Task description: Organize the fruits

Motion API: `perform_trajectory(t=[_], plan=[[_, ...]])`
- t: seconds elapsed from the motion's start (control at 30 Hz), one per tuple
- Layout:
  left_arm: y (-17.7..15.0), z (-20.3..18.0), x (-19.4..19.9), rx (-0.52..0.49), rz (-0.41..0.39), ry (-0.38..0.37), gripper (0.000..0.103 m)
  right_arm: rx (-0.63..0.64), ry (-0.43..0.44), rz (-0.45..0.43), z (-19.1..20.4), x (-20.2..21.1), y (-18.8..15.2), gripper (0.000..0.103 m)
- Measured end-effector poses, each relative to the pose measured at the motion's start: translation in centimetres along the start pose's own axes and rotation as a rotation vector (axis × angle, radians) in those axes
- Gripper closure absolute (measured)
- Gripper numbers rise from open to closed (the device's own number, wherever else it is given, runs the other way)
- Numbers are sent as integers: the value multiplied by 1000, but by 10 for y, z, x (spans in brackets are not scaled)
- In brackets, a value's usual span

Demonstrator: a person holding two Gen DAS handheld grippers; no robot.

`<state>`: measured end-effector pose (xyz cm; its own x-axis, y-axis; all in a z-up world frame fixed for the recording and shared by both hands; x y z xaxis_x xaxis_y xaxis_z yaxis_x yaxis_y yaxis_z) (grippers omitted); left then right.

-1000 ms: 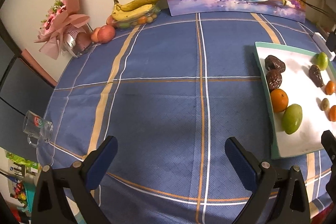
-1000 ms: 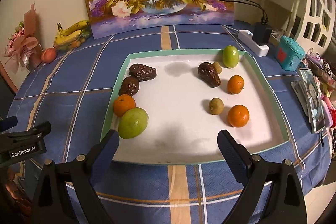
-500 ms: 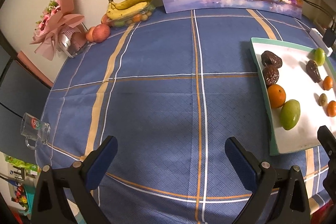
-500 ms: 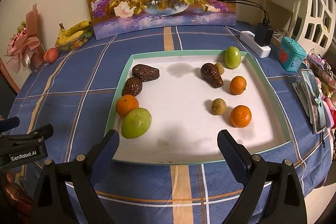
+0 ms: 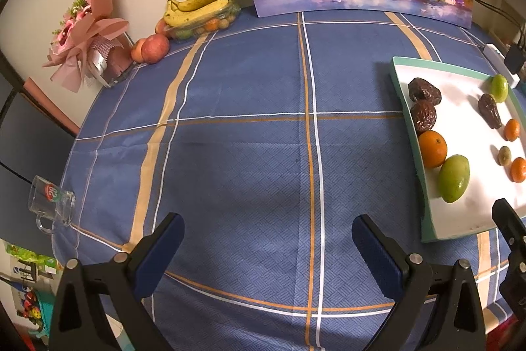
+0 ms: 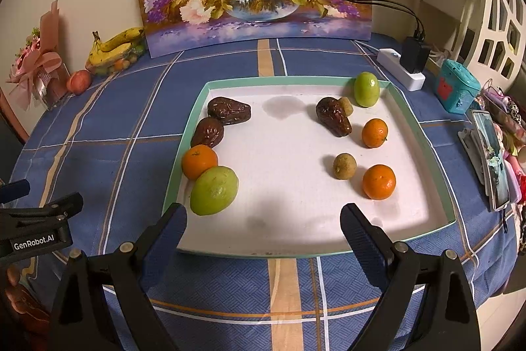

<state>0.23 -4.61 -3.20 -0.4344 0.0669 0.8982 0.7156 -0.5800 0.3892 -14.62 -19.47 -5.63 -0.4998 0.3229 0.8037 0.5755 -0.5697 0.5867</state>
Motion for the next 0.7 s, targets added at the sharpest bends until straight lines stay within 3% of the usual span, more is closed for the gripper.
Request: perform_trajectory(t=[0.7], plan=[[-1, 0, -2, 3, 8, -1, 0, 0, -2, 8, 0, -3, -2, 8]])
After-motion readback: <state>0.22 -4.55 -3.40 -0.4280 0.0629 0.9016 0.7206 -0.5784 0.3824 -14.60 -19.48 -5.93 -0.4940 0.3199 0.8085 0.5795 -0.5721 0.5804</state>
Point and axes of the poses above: each gripper's, at about its wrist camera, not at the fingertips, and x roughly against the way its jaws point, z to its left, y to its top, the point moved 7 cm from there along -x, roughly the way its jaws point, and after that the axes turned 2 degrees about -y, right-handed, at the moved point
